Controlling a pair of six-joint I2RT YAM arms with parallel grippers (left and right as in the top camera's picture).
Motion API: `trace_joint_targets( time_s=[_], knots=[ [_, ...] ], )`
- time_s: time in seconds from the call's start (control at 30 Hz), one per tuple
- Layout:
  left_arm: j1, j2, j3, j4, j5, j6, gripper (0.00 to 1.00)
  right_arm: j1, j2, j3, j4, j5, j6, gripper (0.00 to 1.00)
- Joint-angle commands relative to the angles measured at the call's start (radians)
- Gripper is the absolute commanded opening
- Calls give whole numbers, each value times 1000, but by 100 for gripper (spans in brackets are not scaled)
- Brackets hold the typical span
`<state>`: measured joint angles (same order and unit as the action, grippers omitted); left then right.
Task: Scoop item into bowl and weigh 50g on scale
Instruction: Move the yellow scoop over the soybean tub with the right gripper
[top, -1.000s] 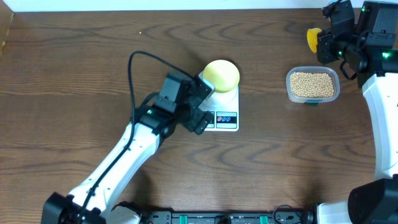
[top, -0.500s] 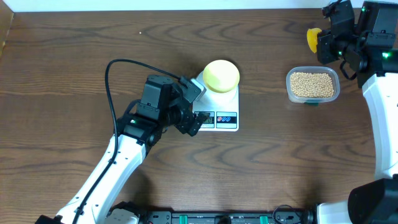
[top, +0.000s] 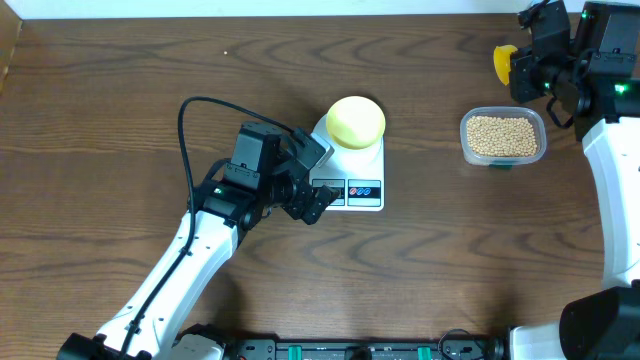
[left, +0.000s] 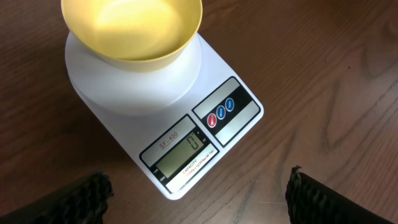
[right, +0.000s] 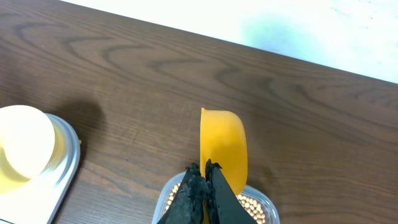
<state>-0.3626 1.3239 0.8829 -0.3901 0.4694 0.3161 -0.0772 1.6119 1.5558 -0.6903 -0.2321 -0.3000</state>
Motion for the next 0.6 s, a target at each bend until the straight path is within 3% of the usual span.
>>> trace_joint_targets(
  time_s=[0.0, 0.4, 0.57],
  knots=[
    [4, 9, -8, -5, 16, 16, 92, 5, -5, 5, 2, -6, -12, 1],
    [4, 9, -8, -5, 16, 16, 92, 4, -5, 5, 2, -5, 18, 1],
    [4, 9, -8, -5, 16, 16, 92, -14, -2, 5, 2, 20, 174, 1]
  ],
)
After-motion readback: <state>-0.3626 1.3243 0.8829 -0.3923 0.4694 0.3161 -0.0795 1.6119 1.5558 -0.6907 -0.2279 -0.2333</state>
